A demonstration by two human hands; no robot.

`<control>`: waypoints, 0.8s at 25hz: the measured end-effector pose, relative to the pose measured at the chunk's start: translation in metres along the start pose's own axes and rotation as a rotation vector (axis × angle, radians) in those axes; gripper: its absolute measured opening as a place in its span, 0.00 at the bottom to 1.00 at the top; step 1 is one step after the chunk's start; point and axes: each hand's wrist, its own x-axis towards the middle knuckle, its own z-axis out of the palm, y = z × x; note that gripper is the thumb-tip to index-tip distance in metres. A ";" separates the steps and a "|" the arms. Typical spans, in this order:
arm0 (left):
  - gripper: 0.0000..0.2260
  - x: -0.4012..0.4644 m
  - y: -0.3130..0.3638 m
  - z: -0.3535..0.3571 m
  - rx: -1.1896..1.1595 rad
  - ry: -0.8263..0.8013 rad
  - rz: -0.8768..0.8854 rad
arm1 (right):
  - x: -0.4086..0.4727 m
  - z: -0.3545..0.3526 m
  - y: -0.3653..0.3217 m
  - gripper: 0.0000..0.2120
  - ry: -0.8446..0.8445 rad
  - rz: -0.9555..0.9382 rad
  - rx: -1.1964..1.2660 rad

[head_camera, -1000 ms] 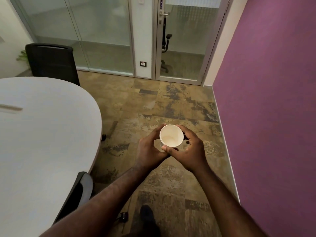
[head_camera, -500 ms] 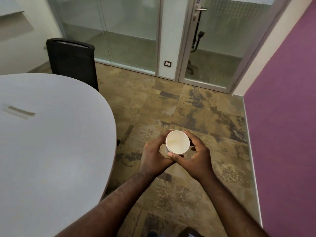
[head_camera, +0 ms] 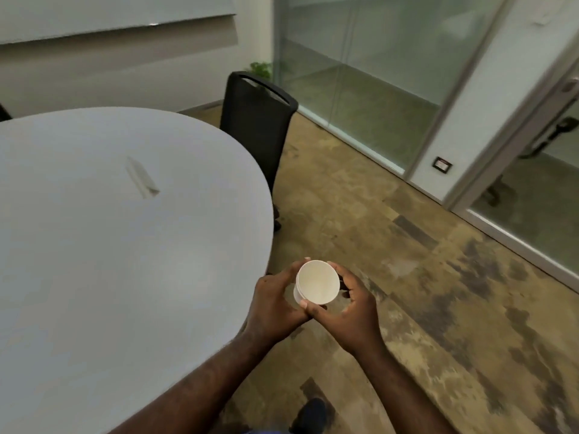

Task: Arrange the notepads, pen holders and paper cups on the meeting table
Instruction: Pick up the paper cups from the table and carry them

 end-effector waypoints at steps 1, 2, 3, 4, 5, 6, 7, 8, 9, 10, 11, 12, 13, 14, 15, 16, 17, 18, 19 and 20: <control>0.34 0.012 -0.005 0.001 0.001 0.034 -0.035 | 0.022 0.002 0.003 0.38 -0.052 -0.012 0.012; 0.34 0.021 -0.009 0.000 0.003 0.063 -0.072 | 0.040 0.006 0.006 0.38 -0.096 -0.019 0.020; 0.34 0.028 -0.013 -0.002 0.010 0.095 -0.097 | 0.055 0.010 0.007 0.38 -0.133 -0.032 0.027; 0.33 0.035 -0.019 -0.004 0.022 0.130 -0.115 | 0.070 0.016 0.009 0.39 -0.171 -0.046 0.036; 0.33 0.041 -0.026 -0.007 0.035 0.156 -0.133 | 0.083 0.024 0.011 0.40 -0.214 -0.056 0.045; 0.33 0.049 -0.034 -0.011 0.046 0.182 -0.159 | 0.099 0.033 0.013 0.40 -0.265 -0.060 0.053; 0.33 0.055 -0.041 -0.016 0.057 0.209 -0.183 | 0.112 0.043 0.015 0.40 -0.311 -0.060 0.054; 0.32 0.062 -0.050 -0.021 0.067 0.238 -0.203 | 0.126 0.054 0.015 0.41 -0.355 -0.063 0.054; 0.32 0.067 -0.061 -0.028 0.074 0.271 -0.224 | 0.140 0.066 0.014 0.41 -0.401 -0.069 0.056; 0.32 0.072 -0.072 -0.034 0.080 0.298 -0.243 | 0.153 0.079 0.013 0.41 -0.440 -0.078 0.058; 0.32 0.077 -0.082 -0.041 0.087 0.320 -0.257 | 0.166 0.092 0.011 0.40 -0.476 -0.092 0.059; 0.32 0.082 -0.092 -0.049 0.093 0.336 -0.271 | 0.176 0.104 0.009 0.40 -0.508 -0.101 0.058; 0.32 0.088 -0.104 -0.058 0.100 0.355 -0.288 | 0.188 0.118 0.005 0.40 -0.539 -0.104 0.057; 0.33 0.094 -0.114 -0.067 0.111 0.379 -0.305 | 0.200 0.132 0.001 0.40 -0.565 -0.106 0.053; 0.33 0.098 -0.123 -0.074 0.120 0.399 -0.321 | 0.209 0.144 -0.003 0.40 -0.585 -0.113 0.047; 0.33 0.102 -0.132 -0.084 0.130 0.419 -0.333 | 0.219 0.157 -0.008 0.40 -0.602 -0.132 0.039; 0.33 0.107 -0.140 -0.092 0.148 0.437 -0.339 | 0.229 0.169 -0.013 0.39 -0.616 -0.157 0.034; 0.32 0.111 -0.147 -0.101 0.164 0.446 -0.349 | 0.238 0.180 -0.018 0.39 -0.634 -0.176 0.034; 0.32 0.115 -0.154 -0.110 0.175 0.454 -0.368 | 0.246 0.191 -0.024 0.39 -0.658 -0.183 0.042; 0.32 0.116 -0.159 -0.118 0.189 0.473 -0.386 | 0.253 0.201 -0.031 0.38 -0.676 -0.193 0.056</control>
